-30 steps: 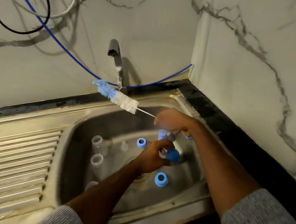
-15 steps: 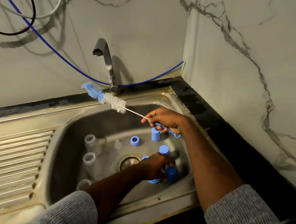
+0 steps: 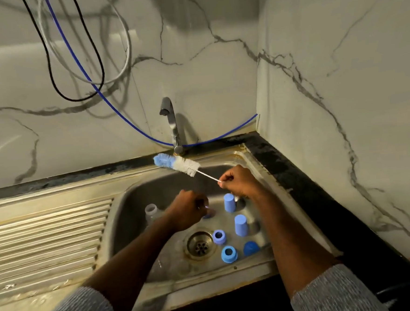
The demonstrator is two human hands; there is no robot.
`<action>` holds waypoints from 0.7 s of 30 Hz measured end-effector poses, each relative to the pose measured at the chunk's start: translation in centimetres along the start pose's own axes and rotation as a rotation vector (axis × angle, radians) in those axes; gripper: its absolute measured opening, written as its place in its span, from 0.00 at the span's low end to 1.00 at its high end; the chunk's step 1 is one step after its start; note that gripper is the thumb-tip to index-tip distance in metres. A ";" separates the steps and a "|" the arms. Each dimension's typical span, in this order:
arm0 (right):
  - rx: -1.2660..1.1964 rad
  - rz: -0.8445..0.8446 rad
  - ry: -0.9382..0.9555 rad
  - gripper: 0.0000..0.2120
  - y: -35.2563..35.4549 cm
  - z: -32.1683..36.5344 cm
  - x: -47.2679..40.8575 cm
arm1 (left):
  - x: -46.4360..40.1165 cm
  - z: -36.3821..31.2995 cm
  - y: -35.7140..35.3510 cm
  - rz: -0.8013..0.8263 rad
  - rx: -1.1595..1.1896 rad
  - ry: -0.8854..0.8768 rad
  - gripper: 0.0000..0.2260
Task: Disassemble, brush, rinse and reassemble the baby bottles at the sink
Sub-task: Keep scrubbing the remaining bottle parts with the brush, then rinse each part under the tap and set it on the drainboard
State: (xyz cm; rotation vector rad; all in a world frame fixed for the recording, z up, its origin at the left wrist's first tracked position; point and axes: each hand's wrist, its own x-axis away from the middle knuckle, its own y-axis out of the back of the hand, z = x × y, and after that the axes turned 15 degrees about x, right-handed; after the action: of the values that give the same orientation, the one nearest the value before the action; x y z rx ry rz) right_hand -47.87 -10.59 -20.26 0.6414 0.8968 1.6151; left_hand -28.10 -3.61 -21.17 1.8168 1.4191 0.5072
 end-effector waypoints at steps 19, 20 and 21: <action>0.379 -0.380 -0.527 0.14 8.1 -8.7 11.5 | -2.8 -9.3 -4.6 0.003 0.106 -0.207 0.03; 0.398 -0.372 -0.522 0.14 7.9 -8.8 11.4 | -2.7 -9.2 -4.6 0.006 0.106 -0.206 0.03; 0.427 -0.366 -0.513 0.14 7.7 -8.9 11.3 | -2.6 -9.1 -4.6 0.003 0.111 -0.205 0.03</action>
State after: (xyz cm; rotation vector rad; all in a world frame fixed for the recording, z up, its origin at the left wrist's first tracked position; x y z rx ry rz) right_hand -61.79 -2.18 -19.52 1.0615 0.9079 0.8727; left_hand -38.22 -2.68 -18.55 1.8993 1.3269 0.2393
